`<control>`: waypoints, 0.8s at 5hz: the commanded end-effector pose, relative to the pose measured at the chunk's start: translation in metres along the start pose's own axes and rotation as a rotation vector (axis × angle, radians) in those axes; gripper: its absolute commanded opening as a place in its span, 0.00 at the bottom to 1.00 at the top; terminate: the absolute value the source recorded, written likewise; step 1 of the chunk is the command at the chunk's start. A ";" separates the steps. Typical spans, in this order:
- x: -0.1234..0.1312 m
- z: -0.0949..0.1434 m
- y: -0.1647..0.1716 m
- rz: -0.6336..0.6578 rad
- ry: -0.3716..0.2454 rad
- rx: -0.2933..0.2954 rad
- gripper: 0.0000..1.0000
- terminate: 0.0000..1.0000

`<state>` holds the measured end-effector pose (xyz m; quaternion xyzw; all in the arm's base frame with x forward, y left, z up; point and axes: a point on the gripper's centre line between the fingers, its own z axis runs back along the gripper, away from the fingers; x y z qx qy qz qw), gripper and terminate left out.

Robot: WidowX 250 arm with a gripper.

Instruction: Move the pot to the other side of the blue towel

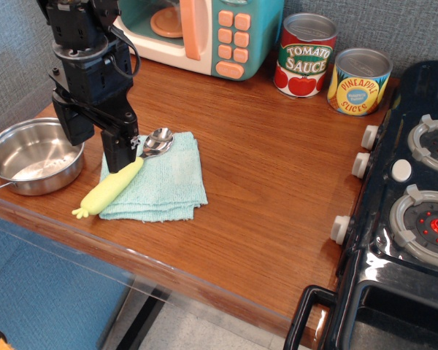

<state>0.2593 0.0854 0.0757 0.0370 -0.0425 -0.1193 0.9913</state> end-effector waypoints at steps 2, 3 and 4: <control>-0.004 0.001 0.015 0.005 0.008 0.017 1.00 0.00; -0.008 0.001 0.032 0.014 0.001 0.022 1.00 0.00; -0.013 -0.002 0.047 0.006 0.010 0.045 1.00 0.00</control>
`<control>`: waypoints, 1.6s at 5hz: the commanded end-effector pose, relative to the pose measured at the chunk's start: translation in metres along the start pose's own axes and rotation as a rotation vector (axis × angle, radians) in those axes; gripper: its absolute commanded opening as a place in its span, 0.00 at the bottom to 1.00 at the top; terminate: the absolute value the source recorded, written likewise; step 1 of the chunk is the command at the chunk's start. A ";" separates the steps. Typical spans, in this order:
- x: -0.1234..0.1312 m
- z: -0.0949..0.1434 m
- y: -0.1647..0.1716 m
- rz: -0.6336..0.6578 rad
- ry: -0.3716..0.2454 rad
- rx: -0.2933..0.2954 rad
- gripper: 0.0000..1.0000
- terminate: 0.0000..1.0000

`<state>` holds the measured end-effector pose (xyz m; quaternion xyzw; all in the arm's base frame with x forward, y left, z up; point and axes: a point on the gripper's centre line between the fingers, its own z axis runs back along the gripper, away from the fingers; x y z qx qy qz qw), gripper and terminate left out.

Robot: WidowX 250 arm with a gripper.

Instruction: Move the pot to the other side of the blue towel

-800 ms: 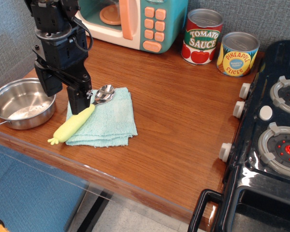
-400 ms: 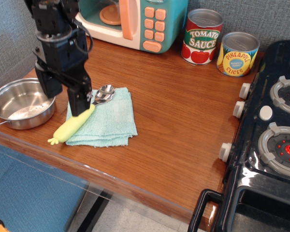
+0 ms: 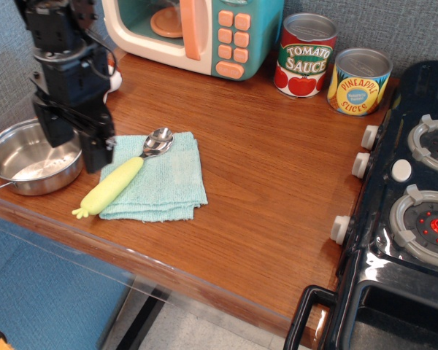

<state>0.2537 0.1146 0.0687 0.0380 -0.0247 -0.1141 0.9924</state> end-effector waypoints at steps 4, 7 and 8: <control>-0.014 -0.051 0.047 0.153 0.022 0.042 1.00 0.00; -0.010 -0.032 0.041 0.131 -0.055 0.055 0.00 0.00; -0.002 -0.007 0.031 0.093 -0.104 0.068 0.00 0.00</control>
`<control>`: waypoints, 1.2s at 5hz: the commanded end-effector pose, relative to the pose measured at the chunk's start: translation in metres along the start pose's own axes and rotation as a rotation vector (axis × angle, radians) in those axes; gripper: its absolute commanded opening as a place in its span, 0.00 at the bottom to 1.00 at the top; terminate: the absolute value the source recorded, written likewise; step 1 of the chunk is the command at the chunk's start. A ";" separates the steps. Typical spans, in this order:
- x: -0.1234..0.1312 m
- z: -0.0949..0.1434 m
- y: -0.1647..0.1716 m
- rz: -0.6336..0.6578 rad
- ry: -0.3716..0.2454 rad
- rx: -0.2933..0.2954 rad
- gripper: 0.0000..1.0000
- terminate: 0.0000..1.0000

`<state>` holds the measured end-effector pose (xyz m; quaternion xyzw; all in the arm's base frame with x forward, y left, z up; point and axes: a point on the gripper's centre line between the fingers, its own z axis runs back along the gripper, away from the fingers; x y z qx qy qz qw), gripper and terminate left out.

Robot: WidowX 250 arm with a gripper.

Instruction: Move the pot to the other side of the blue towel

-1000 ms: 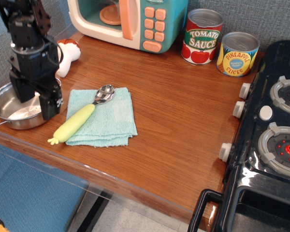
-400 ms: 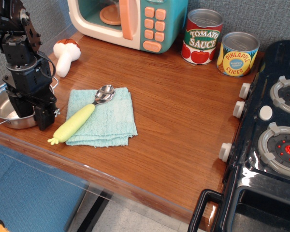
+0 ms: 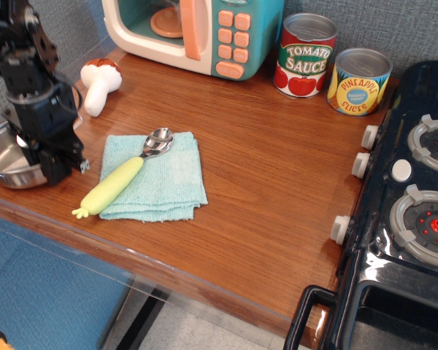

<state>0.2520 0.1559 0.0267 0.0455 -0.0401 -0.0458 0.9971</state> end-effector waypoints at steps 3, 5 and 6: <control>0.124 0.077 -0.123 -0.347 -0.193 -0.011 0.00 0.00; 0.142 0.061 -0.191 -0.522 -0.190 -0.050 0.00 0.00; 0.142 0.053 -0.211 -0.589 -0.184 -0.076 0.00 0.00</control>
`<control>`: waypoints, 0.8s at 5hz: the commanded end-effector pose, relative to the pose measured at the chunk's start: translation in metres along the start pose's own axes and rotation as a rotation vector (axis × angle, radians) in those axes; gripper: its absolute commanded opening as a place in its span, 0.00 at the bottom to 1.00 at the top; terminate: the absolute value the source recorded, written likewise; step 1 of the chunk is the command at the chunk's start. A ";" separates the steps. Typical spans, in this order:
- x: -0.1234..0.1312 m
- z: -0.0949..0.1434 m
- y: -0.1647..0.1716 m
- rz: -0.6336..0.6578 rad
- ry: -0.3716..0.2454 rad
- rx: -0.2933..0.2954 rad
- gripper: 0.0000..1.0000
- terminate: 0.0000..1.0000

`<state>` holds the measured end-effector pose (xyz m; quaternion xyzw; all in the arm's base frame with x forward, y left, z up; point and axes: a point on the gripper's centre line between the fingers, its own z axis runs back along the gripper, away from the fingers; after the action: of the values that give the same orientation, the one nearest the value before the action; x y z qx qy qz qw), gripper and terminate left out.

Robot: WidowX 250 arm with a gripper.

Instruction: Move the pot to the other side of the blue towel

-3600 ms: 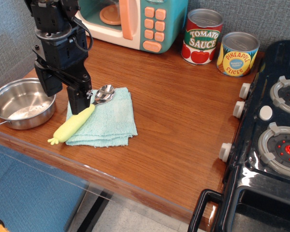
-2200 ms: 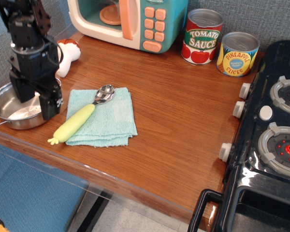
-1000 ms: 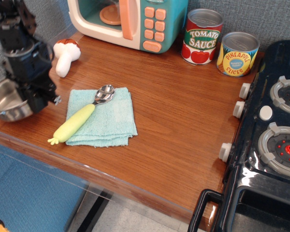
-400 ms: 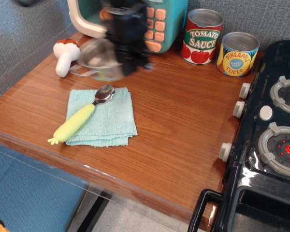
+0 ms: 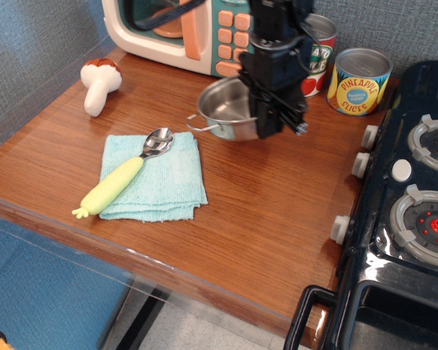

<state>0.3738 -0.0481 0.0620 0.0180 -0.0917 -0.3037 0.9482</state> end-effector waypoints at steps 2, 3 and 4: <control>0.019 -0.006 -0.032 -0.118 -0.036 -0.039 0.00 0.00; 0.013 -0.013 -0.030 -0.081 -0.009 -0.048 0.00 0.00; 0.007 -0.013 -0.024 -0.043 0.002 -0.057 0.00 0.00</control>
<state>0.3741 -0.0737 0.0334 -0.0102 -0.0625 -0.3315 0.9413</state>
